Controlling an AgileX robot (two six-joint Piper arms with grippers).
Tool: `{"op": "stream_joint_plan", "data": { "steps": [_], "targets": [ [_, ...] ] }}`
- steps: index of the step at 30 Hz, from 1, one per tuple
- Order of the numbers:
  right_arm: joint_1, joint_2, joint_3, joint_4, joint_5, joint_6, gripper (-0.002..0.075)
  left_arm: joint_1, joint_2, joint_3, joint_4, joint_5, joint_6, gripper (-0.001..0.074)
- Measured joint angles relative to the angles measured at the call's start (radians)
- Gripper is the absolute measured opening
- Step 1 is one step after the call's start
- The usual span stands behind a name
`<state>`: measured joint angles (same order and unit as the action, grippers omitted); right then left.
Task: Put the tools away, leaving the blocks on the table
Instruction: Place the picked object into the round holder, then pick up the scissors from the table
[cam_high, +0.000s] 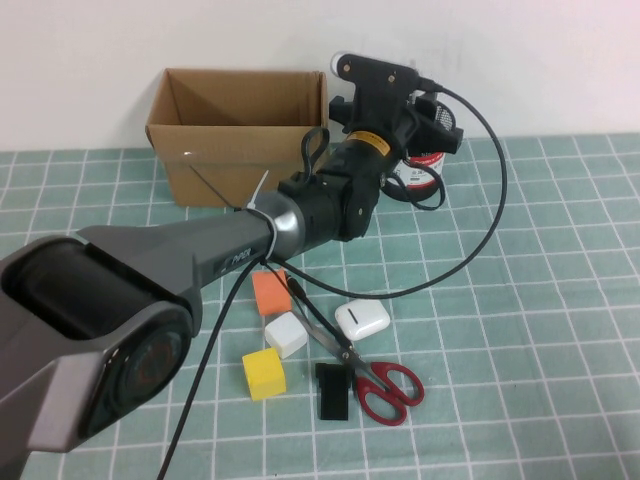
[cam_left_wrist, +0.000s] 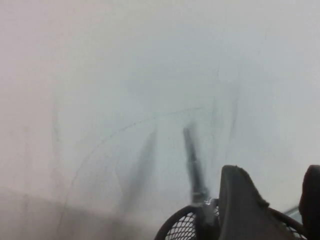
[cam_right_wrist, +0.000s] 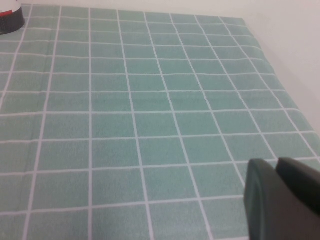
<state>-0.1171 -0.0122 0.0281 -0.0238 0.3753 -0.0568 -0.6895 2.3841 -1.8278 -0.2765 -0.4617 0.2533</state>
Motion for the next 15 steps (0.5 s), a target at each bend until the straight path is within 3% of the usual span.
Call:
{"op": "stream_joint_plan", "data": {
  "steps": [6, 15],
  "targets": [
    [0.000, 0.000, 0.000, 0.000, 0.000, 0.000, -0.0008, 0.000, -0.056, 0.000, -0.157, 0.230, 0.092, 0.0232],
    [0.000, 0.000, 0.000, 0.000, 0.000, 0.000, -0.0007, -0.032, -0.296, 0.000, -0.124, 0.996, 0.140, 0.0155]
  ]
}}
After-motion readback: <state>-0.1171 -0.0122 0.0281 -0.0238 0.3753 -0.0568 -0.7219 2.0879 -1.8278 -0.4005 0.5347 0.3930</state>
